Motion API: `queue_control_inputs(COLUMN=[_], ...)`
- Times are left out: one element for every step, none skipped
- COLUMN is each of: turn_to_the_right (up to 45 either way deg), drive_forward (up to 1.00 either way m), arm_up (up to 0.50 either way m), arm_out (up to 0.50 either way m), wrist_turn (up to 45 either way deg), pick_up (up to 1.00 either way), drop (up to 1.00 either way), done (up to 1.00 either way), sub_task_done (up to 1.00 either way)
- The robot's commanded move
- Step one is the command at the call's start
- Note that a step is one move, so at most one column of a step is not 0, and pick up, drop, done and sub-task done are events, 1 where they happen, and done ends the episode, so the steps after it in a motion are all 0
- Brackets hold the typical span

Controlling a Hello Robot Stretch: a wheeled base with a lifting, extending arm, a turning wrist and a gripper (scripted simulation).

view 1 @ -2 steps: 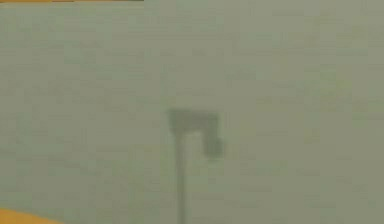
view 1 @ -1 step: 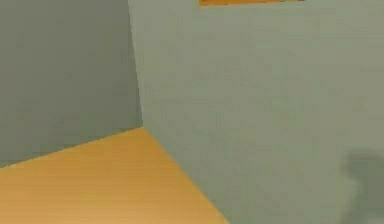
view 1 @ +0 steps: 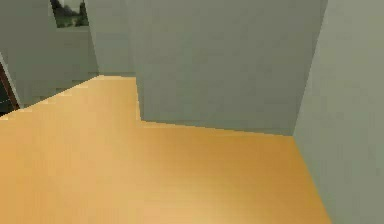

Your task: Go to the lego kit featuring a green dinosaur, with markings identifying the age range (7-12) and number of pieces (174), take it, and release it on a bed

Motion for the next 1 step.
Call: queue_control_inputs(turn_to_the_right=[-21.0], drive_forward=[0.00], arm_up=[0.00], arm_out=[0.00], wrist_turn=[0.0], pick_up=[0.00], drop=[0.00], done=[0.00], sub_task_done=[0.00])
